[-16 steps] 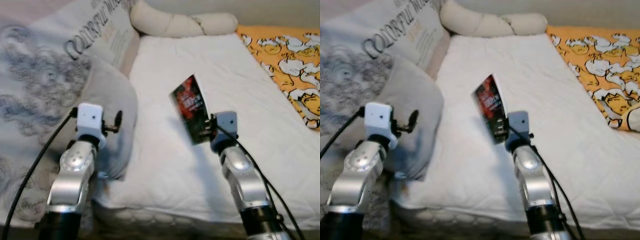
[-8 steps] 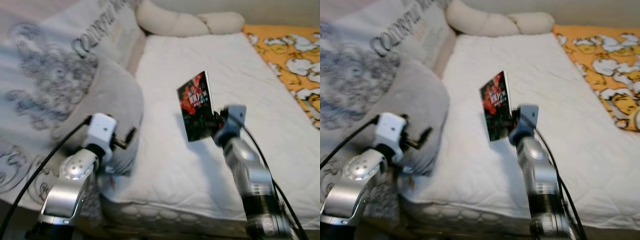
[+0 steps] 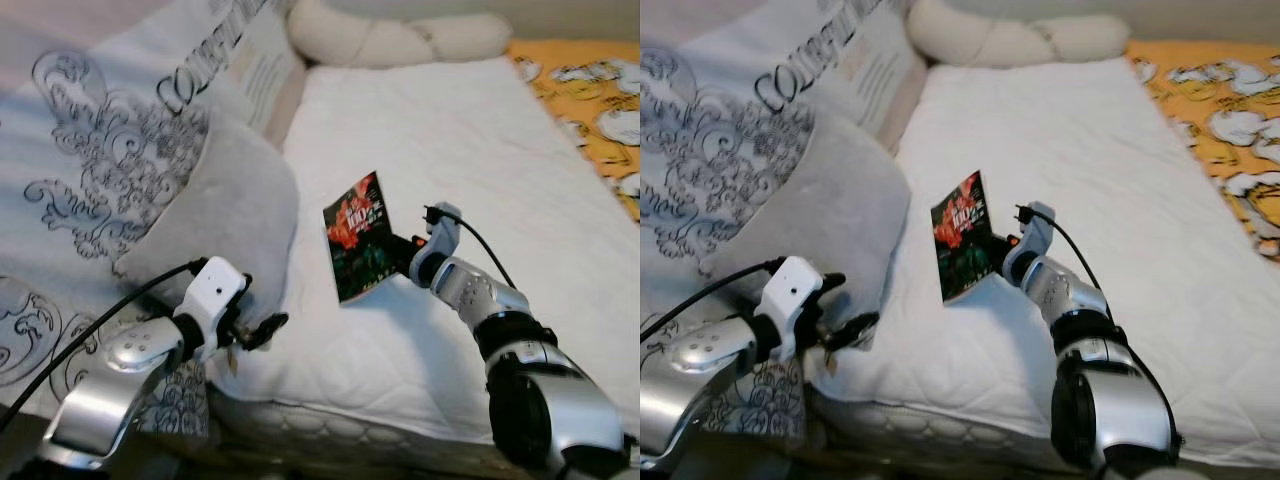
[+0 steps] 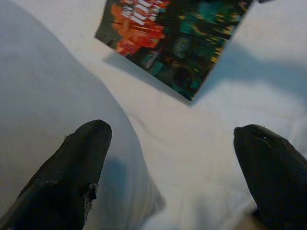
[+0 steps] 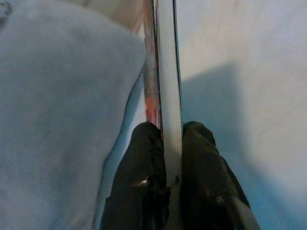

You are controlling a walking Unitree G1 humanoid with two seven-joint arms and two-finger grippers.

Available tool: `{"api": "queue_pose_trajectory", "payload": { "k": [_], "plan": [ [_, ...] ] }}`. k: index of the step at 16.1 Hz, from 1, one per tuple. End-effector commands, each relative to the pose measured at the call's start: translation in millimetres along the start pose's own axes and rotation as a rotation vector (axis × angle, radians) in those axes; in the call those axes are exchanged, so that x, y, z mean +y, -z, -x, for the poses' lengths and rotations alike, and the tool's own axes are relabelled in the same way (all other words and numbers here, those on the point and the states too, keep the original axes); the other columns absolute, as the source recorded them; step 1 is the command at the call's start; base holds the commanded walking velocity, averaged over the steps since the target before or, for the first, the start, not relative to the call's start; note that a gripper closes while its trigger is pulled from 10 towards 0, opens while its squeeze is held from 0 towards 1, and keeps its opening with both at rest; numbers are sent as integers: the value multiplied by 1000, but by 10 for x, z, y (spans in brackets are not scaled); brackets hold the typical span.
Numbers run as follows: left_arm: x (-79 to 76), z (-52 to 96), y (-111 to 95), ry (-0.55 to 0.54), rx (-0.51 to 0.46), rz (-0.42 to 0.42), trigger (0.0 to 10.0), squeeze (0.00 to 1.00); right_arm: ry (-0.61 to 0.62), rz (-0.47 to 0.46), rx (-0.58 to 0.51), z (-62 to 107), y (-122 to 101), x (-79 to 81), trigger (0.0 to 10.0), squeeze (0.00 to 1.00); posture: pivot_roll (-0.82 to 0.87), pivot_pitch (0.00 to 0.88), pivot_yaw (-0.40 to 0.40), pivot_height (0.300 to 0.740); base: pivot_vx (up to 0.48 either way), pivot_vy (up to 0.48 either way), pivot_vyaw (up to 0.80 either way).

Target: Clean up the room

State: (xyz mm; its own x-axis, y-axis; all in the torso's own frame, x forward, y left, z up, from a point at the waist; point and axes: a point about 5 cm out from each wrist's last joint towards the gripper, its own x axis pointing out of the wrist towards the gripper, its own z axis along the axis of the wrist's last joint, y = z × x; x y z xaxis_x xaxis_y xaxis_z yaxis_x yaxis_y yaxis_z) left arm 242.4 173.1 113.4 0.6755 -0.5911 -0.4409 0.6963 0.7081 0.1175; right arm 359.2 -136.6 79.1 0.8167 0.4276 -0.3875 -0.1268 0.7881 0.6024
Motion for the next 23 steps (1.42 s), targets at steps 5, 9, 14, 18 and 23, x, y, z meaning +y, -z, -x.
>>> {"api": "queue_pose_trajectory", "payload": {
  "k": [5,9,14,18,23],
  "plan": [
    [-44,112,-5,1,27,6,10000,0,140,26,123,-15,289,-129,10000,1000,173,0,82,740,0,0,0],
    [-95,77,-16,30,20,35,10000,0,270,43,129,58,412,-317,10000,1000,159,0,79,740,0,0,0],
    [-68,-29,13,116,50,40,10000,0,302,138,144,169,464,-508,10000,1000,107,0,119,740,0,0,0],
    [-19,-80,16,76,23,52,10000,0,216,111,75,194,356,-516,10000,1000,56,0,132,740,0,0,0],
    [73,-162,2,-298,-120,132,10000,0,195,173,-221,367,163,-521,10000,1000,22,0,95,740,0,-96,0]
  ]
}}
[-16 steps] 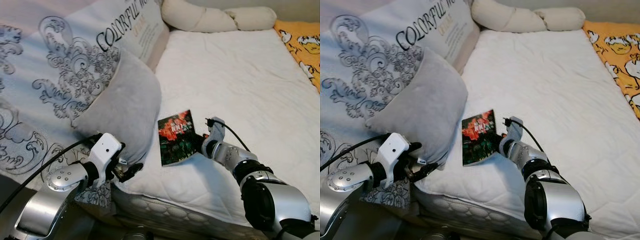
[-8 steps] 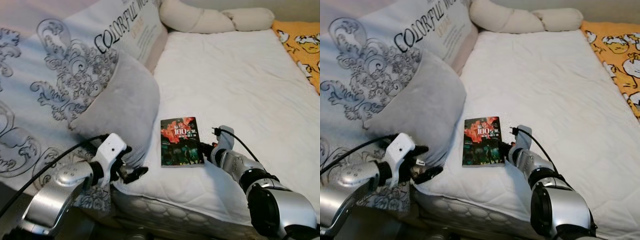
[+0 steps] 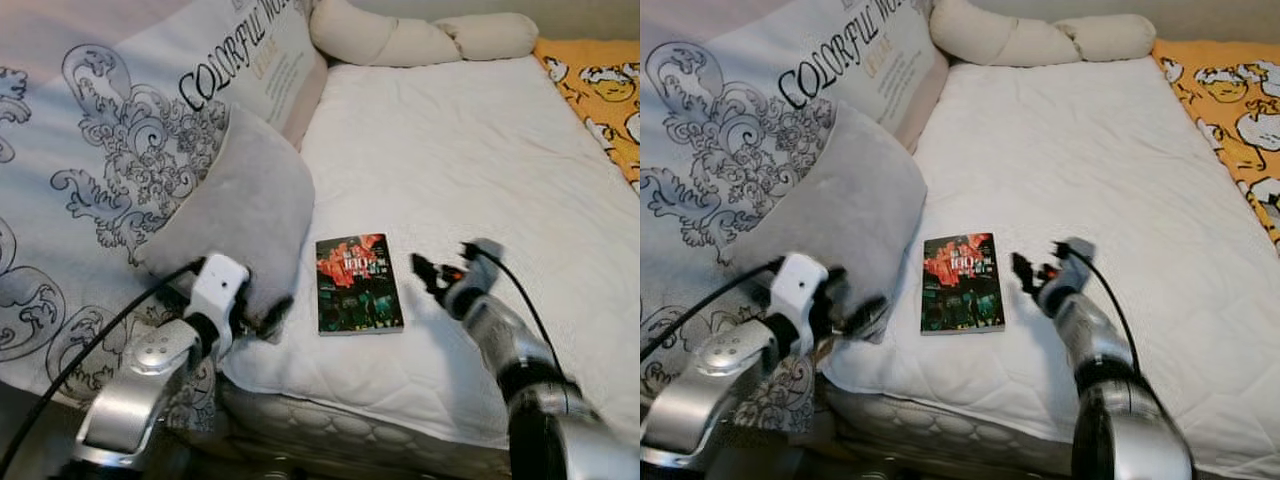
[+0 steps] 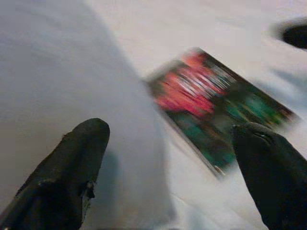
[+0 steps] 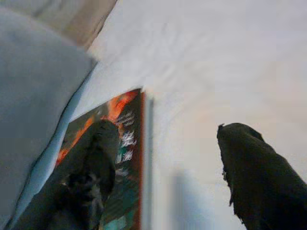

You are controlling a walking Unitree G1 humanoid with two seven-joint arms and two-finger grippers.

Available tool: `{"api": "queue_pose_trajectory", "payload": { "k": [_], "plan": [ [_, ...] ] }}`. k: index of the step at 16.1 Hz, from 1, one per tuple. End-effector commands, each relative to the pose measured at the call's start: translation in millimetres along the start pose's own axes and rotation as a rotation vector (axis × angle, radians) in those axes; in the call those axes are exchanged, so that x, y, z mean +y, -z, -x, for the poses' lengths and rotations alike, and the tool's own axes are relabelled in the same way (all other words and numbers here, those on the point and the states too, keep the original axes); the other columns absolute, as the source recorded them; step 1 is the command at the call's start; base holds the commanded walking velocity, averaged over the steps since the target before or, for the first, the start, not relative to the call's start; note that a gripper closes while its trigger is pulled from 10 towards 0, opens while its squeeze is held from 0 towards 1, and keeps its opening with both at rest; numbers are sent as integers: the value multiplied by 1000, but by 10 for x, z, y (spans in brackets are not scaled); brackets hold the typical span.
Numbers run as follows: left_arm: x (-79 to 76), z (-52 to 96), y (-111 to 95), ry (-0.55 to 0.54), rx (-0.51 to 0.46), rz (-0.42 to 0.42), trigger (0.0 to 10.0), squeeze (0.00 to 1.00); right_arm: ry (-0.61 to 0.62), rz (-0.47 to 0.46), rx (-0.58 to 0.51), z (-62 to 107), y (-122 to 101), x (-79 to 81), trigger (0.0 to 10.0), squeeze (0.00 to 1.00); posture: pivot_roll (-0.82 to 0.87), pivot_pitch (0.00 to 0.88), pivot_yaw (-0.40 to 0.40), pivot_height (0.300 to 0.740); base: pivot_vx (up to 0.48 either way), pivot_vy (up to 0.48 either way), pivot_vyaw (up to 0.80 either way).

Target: Clean up the room

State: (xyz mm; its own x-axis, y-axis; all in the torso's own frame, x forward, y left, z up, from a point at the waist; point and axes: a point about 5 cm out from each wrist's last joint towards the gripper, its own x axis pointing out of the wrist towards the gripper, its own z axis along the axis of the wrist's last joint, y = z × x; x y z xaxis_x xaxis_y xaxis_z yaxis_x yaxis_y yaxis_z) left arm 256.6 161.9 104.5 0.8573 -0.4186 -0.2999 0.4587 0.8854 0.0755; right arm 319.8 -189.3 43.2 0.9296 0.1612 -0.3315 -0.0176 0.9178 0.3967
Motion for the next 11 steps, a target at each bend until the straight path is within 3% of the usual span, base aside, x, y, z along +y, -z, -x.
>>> {"api": "queue_pose_trajectory", "payload": {
  "k": [1,6,7,11],
  "plan": [
    [81,35,-30,-95,-25,11,10000,0,7,57,-69,40,-91,99,10000,1000,15,0,96,740,0,-480,0],
    [104,135,30,-203,-38,47,10000,0,29,196,-236,277,-187,283,10000,1000,4,0,74,740,0,-480,0],
    [127,163,52,-249,-41,49,10000,0,65,188,-248,375,-142,295,10000,1000,1,0,44,740,0,-480,0],
    [144,172,68,-293,-45,72,10000,0,118,190,-242,515,-134,272,10000,1000,-20,0,64,740,0,-480,0]
  ]
}}
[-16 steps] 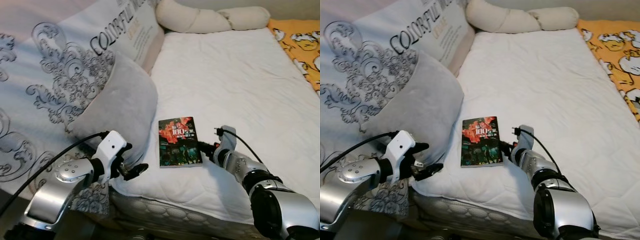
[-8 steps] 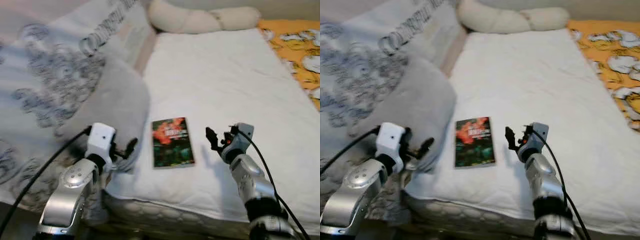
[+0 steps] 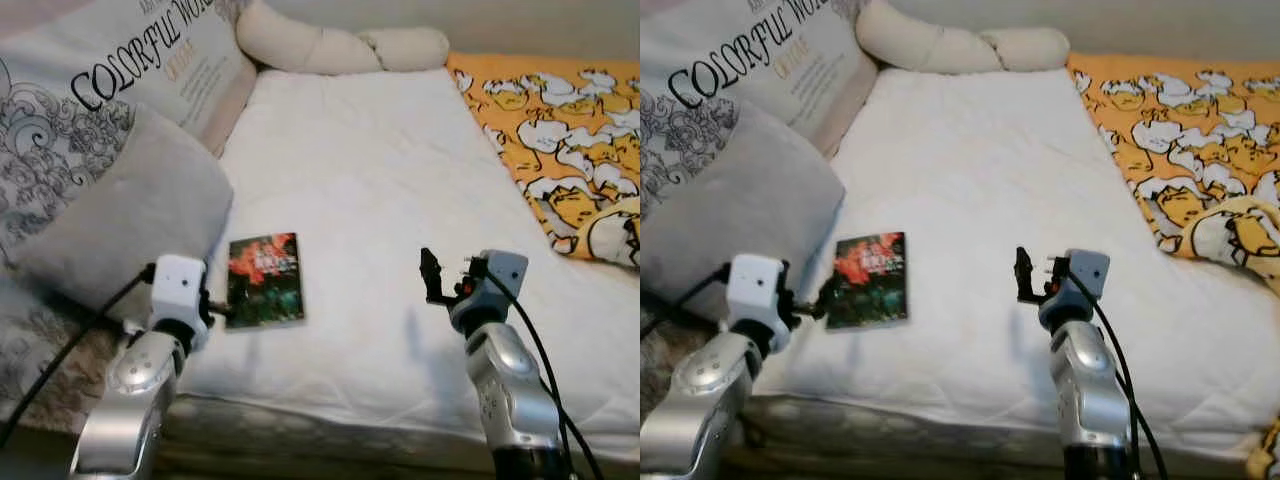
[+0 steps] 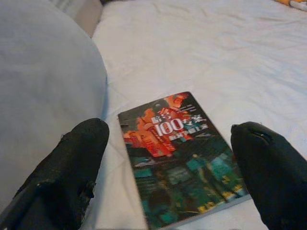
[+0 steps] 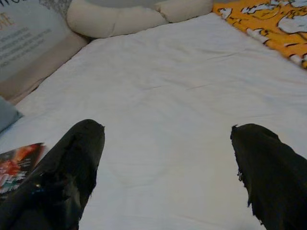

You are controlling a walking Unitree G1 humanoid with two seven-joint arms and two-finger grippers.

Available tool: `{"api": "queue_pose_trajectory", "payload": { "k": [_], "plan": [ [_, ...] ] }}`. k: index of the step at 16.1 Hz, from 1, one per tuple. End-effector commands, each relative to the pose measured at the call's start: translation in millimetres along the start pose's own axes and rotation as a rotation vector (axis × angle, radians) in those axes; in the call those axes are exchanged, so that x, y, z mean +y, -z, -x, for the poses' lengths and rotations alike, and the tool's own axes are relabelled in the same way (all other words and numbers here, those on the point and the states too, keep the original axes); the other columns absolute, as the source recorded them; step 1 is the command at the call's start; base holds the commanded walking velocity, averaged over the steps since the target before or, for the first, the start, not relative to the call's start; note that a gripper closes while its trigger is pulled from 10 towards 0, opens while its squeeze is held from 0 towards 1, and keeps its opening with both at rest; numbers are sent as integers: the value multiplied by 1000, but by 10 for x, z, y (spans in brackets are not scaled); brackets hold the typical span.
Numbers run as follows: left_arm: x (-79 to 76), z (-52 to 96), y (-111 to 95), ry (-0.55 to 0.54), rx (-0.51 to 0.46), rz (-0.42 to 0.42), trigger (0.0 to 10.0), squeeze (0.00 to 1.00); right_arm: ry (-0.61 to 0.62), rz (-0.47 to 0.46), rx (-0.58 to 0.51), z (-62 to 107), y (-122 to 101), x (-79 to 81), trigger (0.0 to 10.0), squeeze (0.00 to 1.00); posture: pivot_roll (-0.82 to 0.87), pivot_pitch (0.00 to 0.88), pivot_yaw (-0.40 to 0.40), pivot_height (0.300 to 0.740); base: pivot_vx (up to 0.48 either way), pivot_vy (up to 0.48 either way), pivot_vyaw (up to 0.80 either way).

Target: Clean up the room

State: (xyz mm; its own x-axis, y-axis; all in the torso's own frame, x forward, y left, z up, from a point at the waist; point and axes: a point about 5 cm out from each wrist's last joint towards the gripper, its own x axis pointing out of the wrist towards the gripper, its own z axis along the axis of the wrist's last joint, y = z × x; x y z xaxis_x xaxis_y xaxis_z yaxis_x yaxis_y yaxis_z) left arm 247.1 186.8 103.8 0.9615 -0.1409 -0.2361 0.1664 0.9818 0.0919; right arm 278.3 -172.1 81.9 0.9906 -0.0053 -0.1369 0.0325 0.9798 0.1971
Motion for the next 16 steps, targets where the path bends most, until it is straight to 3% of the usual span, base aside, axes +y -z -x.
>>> {"api": "queue_pose_trajectory", "payload": {
  "k": [1,5,13,14,15,16],
  "plan": [
    [-52,-12,-6,4,-3,-2,10000,0,34,33,2,10,-27,-83,10000,1000,-8,0,54,740,0,-480,0],
    [11,-84,-67,-32,-20,-54,10000,0,24,81,5,-42,-47,20,10000,1000,-2,0,54,740,0,-480,0],
    [-7,-159,-78,-31,-25,-72,10000,0,107,128,47,-107,-35,-39,10000,1000,-3,0,55,740,0,-478,0],
    [2,-172,-81,-39,-20,-71,10000,0,93,140,63,-113,-9,-13,10000,867,3,0,55,740,0,0,0],
    [25,-184,-100,-57,-27,-81,10000,0,81,150,80,-118,20,14,10000,196,1,0,58,740,0,0,0],
    [28,-187,-101,-57,-30,-82,10000,0,86,153,91,-122,37,14,10000,0,1,0,58,740,0,0,0]
  ]
}}
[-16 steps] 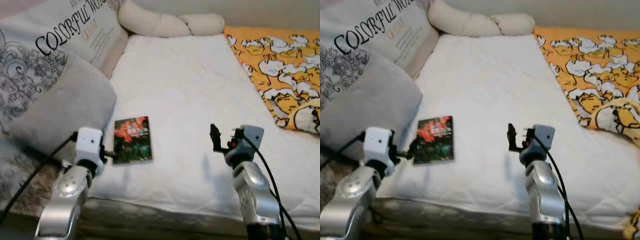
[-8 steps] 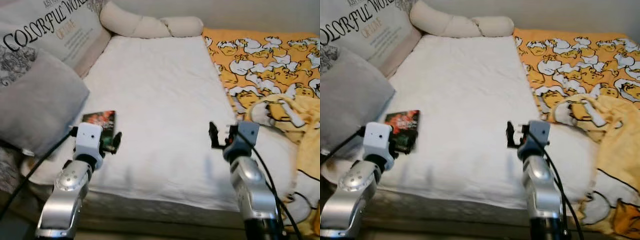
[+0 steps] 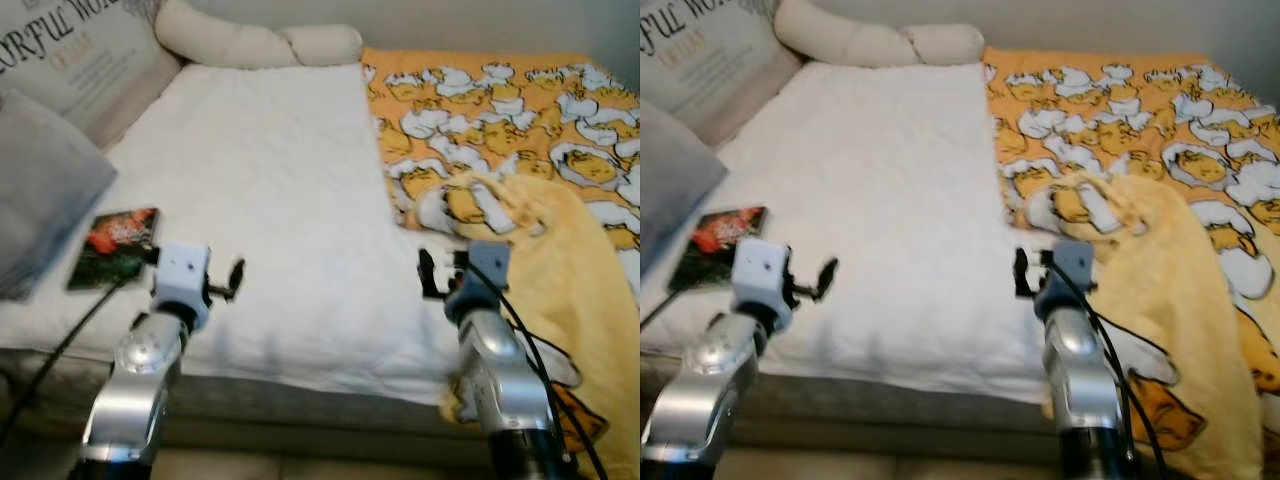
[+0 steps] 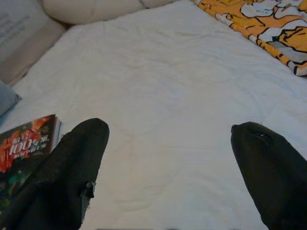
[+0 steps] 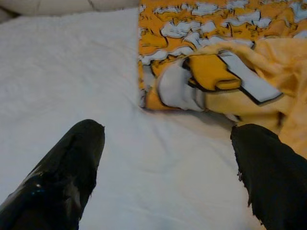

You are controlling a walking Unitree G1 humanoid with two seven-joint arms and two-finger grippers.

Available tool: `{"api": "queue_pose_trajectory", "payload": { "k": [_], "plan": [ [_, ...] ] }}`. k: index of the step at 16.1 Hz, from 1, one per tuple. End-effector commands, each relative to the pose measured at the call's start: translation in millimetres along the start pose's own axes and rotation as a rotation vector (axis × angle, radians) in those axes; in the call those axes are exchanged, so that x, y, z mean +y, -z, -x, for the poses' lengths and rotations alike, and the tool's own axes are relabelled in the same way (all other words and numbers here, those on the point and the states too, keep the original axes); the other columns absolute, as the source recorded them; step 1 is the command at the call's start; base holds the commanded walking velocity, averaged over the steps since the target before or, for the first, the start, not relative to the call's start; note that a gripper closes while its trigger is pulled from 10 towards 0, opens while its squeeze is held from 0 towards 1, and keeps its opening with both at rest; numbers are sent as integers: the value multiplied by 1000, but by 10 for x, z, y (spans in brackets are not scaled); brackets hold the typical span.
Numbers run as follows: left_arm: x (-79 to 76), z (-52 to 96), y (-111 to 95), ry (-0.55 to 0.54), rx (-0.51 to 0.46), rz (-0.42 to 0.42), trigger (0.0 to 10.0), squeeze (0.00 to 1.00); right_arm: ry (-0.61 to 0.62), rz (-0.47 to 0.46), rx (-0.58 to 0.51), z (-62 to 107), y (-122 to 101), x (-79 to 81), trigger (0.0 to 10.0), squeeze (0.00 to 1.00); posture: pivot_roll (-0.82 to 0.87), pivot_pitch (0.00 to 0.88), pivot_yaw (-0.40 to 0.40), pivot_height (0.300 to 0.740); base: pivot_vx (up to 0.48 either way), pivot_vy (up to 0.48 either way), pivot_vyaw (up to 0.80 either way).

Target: Clean up the room

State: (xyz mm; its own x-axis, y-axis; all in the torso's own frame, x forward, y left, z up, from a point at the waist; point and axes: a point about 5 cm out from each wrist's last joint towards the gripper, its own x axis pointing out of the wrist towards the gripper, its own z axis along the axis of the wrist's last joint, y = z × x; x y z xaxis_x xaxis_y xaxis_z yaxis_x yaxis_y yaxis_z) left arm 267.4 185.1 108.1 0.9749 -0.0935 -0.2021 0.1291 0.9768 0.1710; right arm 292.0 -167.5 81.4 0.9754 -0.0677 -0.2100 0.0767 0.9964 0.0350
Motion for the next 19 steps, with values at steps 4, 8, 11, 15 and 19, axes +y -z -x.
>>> {"api": "queue_pose_trajectory", "payload": {
  "k": [4,8,11,15,19],
  "plan": [
    [-3,-11,-25,13,-13,-17,10000,0,4,12,55,-8,75,-33,10000,0,5,0,61,740,0,0,0],
    [-98,48,-22,103,-18,-18,10000,0,-9,37,114,16,123,-55,10000,1000,12,0,72,740,0,0,0],
    [-136,14,-7,254,7,-60,10000,0,61,124,249,-89,318,-163,10000,1000,-6,0,106,740,0,0,0],
    [-172,-21,10,487,60,-176,10000,0,164,185,433,-252,555,-455,10000,0,-7,0,137,740,0,0,0],
    [-151,9,-35,608,81,-198,10000,0,190,72,492,-327,584,-582,10000,0,8,0,154,740,0,0,0]
  ]
}}
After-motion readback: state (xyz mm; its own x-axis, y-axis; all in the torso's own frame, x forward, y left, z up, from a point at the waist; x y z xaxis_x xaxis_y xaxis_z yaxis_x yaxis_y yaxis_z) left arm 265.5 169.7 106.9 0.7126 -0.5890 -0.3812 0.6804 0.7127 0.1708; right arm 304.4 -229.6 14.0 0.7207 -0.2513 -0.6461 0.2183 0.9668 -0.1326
